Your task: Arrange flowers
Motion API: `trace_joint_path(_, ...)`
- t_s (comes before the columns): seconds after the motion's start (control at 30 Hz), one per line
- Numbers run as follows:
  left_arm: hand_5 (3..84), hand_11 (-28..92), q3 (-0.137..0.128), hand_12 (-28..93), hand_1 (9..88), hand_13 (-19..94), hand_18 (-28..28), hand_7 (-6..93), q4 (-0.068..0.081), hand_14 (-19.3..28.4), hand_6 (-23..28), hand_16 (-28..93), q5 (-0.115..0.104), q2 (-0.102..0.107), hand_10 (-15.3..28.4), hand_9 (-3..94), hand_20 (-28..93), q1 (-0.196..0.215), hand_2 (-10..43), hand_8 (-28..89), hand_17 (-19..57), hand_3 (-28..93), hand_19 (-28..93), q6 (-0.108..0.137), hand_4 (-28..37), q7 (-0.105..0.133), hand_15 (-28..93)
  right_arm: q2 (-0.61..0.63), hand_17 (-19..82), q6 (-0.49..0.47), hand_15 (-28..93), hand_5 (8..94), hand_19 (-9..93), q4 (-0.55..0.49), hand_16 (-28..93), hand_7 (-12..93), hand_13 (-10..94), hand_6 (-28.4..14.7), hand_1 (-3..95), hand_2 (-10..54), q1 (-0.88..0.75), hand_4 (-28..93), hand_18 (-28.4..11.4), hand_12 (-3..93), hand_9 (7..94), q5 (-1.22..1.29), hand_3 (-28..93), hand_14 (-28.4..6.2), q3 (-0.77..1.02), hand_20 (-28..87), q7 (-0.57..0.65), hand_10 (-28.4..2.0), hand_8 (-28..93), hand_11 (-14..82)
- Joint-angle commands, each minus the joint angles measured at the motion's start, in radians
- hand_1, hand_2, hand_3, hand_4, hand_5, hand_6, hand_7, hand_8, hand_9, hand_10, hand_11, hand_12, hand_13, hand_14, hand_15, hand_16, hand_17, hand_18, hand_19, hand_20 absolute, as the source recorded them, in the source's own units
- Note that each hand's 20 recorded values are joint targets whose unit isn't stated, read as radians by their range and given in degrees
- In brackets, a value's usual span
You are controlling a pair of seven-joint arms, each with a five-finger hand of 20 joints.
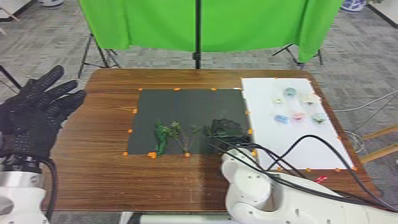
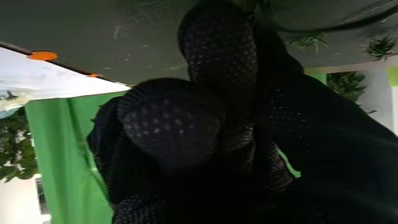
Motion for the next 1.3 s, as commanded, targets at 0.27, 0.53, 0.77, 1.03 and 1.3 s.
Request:
trace_joint_path(0.27, 35.5, 27, 0.014, 10, 21.2, 24, 23.7, 12.4, 0.008, 27.3, 9.6, -10, 0.003, -0.008, 19.9, 30.4, 7, 0.005, 9.4, -9, -6.6, 78, 64, 0.004, -28.3, -0.011, 52, -0.03, 60, 0.028, 61, 85.7, 93, 0.043, 19, 22, 91, -4.3, 56.1, -9.5, 0.025, -28, -18.2, 20.4, 93.7, -0.012, 74, -4.6, -0.012, 44, 0.021, -9.0, 16, 35.0)
trace_joint_path(0.53, 35.5, 27, 0.007, 10, 21.2, 24, 23.8, 12.4, 0.004, 27.3, 9.6, -10, 0.006, -0.014, 19.8, 30.4, 7, 0.009, 9.4, -9, -6.6, 78, 64, 0.007, -28.3, -0.018, 52, -0.03, 60, 0.032, 61, 85.5, 93, 0.044, 20, 22, 91, -4.1, 55.6, -9.5, 0.025, -28, -18.0, 20.2, 93.7, -0.014, 74, -4.6, -0.012, 44, 0.012, -8.9, 15, 35.0)
trace_joint_path(0.77, 35.5, 27, 0.007, 10, 21.2, 24, 23.8, 12.5, 0.004, 27.3, 9.6, -10, 0.005, -0.016, 19.9, 30.4, 7, 0.013, 9.4, -9, -6.5, 78, 64, 0.011, -28.3, -0.017, 52, -0.024, 61, 0.041, 60, 85.2, 93, 0.048, 20, 22, 91, -3.2, 52.4, -9.5, 0.03, -28, -17.6, 18.9, 93.7, -0.014, 73, -4.5, -0.016, 43, 0.008, -9.0, 12, 35.7)
trace_joint_path(1.03, 35.7, 27, 0.013, 10, 21.3, 24, 23.8, 12.5, 0.005, 27.4, 9.7, -10, 0.008, -0.019, 19.9, 30.6, 7, 0.007, 9.5, -9, -6.5, 78, 64, 0.014, -28.3, -0.019, 52, -0.023, 60, 0.067, 60, 83.6, 93, 0.041, 20, 21, 90, -3.2, 49.2, -9.5, 0.019, -27, -17.8, 18.8, 93.7, -0.025, 72, -5.1, -0.008, 42, 0.0, -9.7, 10, 34.7)
trace_joint_path(1.3, 35.7, 27, 0.008, 10, 21.2, 24, 23.7, 12.5, 0.004, 27.3, 9.7, -10, 0.003, -0.02, 19.9, 30.5, 7, 0.015, 9.5, -9, -6.6, 78, 64, 0.015, -28.3, -0.017, 52, -0.021, 60, 0.063, 60, 82.7, 93, 0.039, 20, 21, 90, -3.4, 47.8, -9.5, 0.018, -26, -17.9, 19.0, 93.7, -0.021, 71, -5.2, 0.003, 42, 0.004, -9.8, 9, 34.3)
